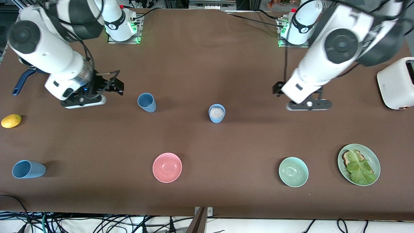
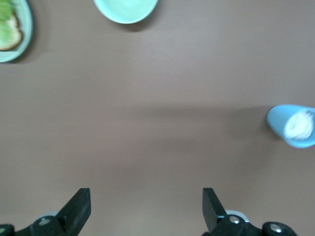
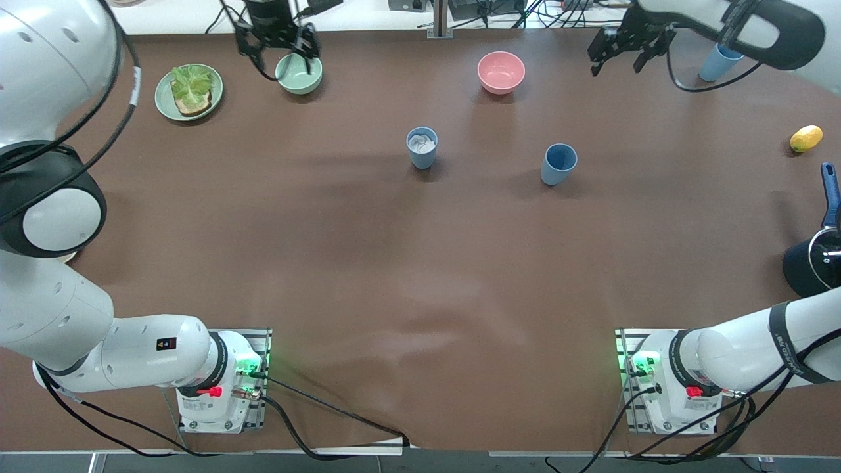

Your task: Stack blue cups with both arms

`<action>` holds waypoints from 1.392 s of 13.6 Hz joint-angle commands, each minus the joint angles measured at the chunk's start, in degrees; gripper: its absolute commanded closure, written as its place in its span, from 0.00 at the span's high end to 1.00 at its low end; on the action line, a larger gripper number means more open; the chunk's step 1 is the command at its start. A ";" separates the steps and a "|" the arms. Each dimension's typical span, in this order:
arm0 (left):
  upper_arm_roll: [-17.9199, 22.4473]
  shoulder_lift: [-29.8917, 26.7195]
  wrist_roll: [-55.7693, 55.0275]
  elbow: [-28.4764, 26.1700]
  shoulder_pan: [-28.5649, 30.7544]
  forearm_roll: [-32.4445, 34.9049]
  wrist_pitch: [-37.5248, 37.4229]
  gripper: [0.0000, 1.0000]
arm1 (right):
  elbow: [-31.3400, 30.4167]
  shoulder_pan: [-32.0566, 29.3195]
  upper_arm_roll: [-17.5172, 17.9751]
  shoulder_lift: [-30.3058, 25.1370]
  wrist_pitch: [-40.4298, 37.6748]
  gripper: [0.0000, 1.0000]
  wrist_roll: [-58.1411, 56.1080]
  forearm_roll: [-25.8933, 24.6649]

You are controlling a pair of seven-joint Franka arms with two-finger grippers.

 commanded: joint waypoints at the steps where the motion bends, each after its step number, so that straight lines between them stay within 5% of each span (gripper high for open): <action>1: -0.52 -1.43 11.07 2.42 5.75 0.81 -4.77 1.00 | -7.51 0.45 0.00 -1.20 6.93 1.00 1.16 0.07; 6: 1.22 -4.41 26.84 1.02 14.21 -2.53 -4.43 1.00 | -21.49 1.50 0.00 -0.94 17.92 1.00 1.16 -0.28; 10: 17.36 -7.76 30.27 -2.58 4.49 -5.76 -3.64 1.00 | -24.06 1.50 0.00 1.95 22.85 0.99 1.16 -0.28; 13: 28.81 -13.37 30.28 -11.18 -3.08 -11.32 3.89 1.00 | -24.67 1.50 0.00 3.80 25.41 0.96 1.16 -0.28; 19: 30.50 -15.33 29.66 -13.05 -3.71 -8.61 6.65 1.00 | -24.24 2.55 0.00 7.23 30.07 0.88 1.33 -0.19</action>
